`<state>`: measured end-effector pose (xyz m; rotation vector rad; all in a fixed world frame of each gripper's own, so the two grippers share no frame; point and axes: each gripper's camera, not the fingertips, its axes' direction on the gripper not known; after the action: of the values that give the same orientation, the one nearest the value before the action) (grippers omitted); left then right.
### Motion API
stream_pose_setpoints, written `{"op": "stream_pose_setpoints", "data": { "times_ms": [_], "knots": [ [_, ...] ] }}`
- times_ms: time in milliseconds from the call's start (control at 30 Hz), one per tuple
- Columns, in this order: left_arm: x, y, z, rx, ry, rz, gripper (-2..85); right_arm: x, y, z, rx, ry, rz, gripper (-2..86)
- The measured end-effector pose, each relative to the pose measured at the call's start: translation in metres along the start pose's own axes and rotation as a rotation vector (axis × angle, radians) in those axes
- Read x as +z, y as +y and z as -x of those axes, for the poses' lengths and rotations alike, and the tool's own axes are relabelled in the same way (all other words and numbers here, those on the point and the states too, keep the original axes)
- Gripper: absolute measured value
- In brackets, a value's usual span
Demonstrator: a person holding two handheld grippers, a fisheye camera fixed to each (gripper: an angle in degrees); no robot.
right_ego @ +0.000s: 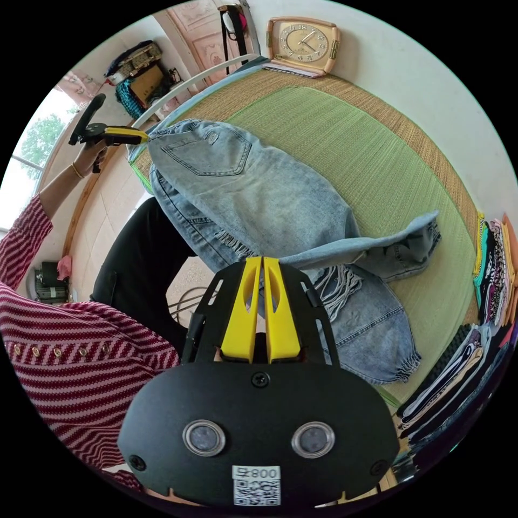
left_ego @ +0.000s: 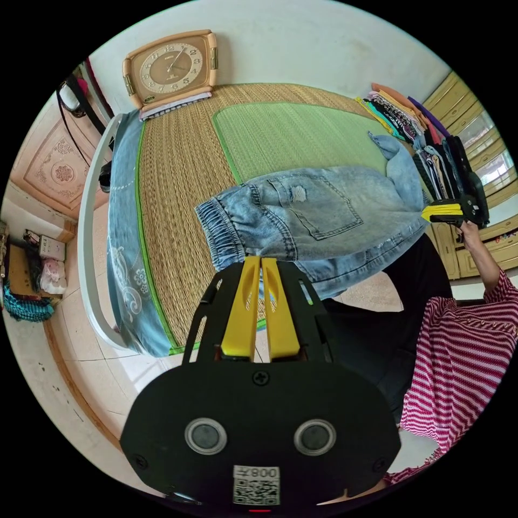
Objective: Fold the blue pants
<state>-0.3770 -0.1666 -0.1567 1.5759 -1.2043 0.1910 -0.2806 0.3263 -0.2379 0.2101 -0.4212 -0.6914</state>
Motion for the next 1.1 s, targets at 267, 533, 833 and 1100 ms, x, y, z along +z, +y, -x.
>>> {"op": "stream_pose_setpoints", "data": {
  "times_ms": [267,533,833,1100],
  "knots": [
    [0.001,0.001,-0.033,0.024,-0.039,0.041,0.1,-0.010,-0.007,0.014,-0.011,-0.028,0.009,0.5],
    [0.017,-0.001,-0.063,0.025,-0.035,0.120,0.2,0.012,-0.014,0.020,0.004,-0.075,0.073,0.6],
    [0.012,-0.009,-0.096,0.019,-0.028,0.125,0.2,-0.002,-0.021,0.033,-0.020,-0.070,0.063,0.5],
    [0.008,-0.018,-0.125,0.008,-0.012,0.138,0.3,0.022,-0.024,0.042,-0.015,-0.078,0.104,0.5]
  ]
}}
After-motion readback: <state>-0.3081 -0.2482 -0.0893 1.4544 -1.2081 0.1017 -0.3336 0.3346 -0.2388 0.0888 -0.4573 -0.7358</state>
